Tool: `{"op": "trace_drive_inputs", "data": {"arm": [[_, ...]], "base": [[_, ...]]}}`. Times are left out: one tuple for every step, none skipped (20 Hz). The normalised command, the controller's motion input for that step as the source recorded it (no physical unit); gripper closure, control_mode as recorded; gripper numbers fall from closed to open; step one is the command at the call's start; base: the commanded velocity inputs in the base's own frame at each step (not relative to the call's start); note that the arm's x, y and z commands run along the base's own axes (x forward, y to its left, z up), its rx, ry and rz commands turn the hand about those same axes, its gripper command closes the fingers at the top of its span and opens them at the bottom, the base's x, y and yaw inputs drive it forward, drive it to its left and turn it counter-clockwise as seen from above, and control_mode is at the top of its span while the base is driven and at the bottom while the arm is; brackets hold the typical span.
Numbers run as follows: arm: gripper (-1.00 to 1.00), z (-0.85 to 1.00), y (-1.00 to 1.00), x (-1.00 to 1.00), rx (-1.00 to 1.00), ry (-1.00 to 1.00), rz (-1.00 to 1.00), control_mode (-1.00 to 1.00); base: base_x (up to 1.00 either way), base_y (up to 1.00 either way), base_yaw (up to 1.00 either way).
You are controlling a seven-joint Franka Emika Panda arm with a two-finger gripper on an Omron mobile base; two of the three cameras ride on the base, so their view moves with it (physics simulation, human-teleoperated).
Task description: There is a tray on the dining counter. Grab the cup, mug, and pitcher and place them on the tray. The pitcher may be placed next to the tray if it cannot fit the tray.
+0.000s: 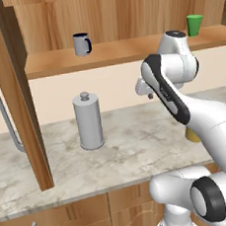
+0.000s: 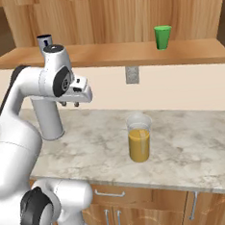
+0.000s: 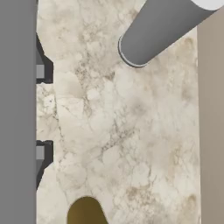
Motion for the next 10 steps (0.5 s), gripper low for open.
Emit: {"op": "trace_drive_inputs", "data": {"arm": [[-1.0, 0.0, -0.07, 0.0, 0.0, 0.0, 0.0, -1.0], [-1.0, 0.0, -0.19, 0.0, 0.0, 0.0, 0.0, -1.0], [-1.0, 0.0, -0.32, 0.0, 0.0, 0.0, 0.0, -1.0], [-1.0, 0.0, -0.48, 0.0, 0.02, -0.02, 0.0, -1.0], [-1.0, 0.0, -0.66, 0.0, 0.06, -0.05, 0.0, -1.0], [-1.0, 0.0, -0.62, -0.07, 0.01, -0.16, 0.0, -1.0], [-1.0, 0.0, -0.66, -0.06, 0.0, -0.14, 0.0, -1.0], [-1.0, 0.03, -0.64, 0.0, 0.0, -0.12, 0.0, -1.0], [-1.0, 0.05, -0.77, -0.03, 0.0, -0.15, 0.0, -1.0], [-1.0, 0.13, -1.0, -0.32, 0.0, -0.16, 0.0, -1.0]], "base": [[0.0, 0.0, 0.0], [0.0, 0.0, 0.0], [0.0, 0.0, 0.0], [0.0, 0.0, 0.0], [0.0, 0.0, 0.0], [0.0, 0.0, 0.0], [0.0, 0.0, 0.0], [0.0, 0.0, 0.0], [0.0, 0.0, 0.0], [0.0, 0.0, 0.0]]}}
